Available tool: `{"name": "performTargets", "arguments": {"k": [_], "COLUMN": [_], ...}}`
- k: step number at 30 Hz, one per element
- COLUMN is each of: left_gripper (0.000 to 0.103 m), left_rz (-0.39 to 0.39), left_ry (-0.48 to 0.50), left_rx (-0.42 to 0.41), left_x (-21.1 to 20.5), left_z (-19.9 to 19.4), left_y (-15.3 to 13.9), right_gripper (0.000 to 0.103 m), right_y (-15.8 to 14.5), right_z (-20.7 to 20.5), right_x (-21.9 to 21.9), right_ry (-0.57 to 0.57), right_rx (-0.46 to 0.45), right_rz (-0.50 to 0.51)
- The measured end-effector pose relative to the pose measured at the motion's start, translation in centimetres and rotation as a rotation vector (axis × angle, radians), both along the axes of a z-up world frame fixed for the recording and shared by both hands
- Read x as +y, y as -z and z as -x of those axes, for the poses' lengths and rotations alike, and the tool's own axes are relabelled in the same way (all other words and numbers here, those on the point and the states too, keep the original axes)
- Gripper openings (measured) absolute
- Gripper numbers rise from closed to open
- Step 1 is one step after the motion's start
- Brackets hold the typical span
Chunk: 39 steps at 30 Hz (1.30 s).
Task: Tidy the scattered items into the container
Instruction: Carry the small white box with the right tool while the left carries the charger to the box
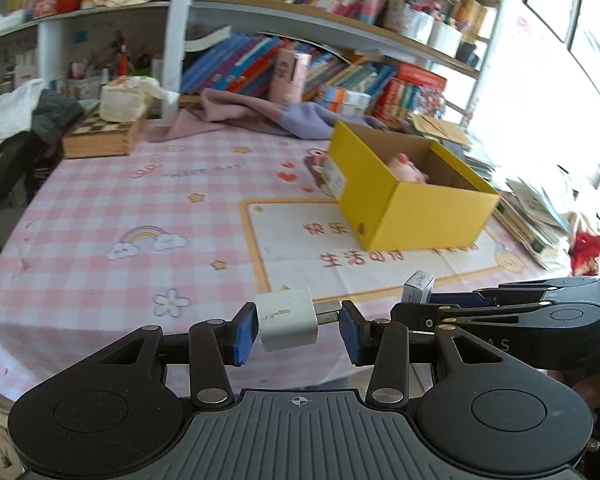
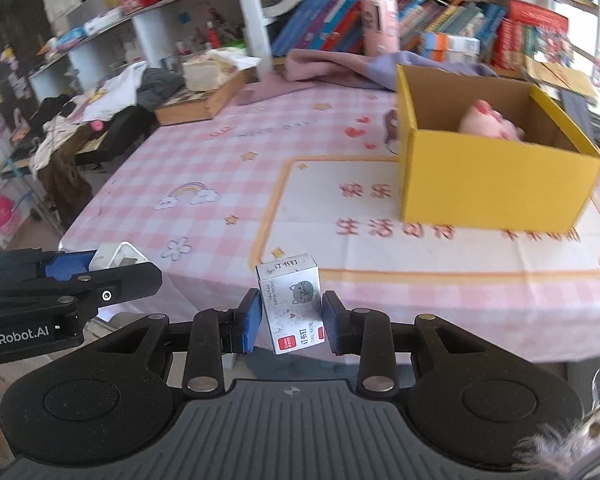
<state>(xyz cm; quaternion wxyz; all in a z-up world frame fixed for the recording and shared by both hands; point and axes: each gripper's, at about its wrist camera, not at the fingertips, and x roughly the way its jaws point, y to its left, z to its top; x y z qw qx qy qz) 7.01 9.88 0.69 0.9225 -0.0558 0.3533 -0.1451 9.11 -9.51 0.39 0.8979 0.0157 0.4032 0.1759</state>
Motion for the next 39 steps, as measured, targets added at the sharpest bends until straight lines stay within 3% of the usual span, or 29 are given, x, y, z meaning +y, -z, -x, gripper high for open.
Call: {"name": "performTargets", "arguments": {"k": [23, 32, 39], "left_gripper": [0.042, 0.042, 0.042], "left_rz": [0.042, 0.035, 0.012], "left_ry": [0.313, 0.371, 0.368], "left_rx": [0.019, 0.019, -0.025], "left_x": [-9.9, -13.2, -14.6], "left_z": [-2.2, -4.2, -6.5], "left_y": [0.8, 0.8, 0.2], "right_gripper": [0.031, 0.031, 0.031], "right_y": [0.5, 0.5, 0.0], "right_z": [3.9, 2.6, -0.2], "right_x": [-9.7, -12.6, -14.0], "right_ry": [0.320, 0.371, 0.358], "right_rx": [0.045, 0.049, 0.008], "right_rz": [0.061, 0.060, 0.042]}}
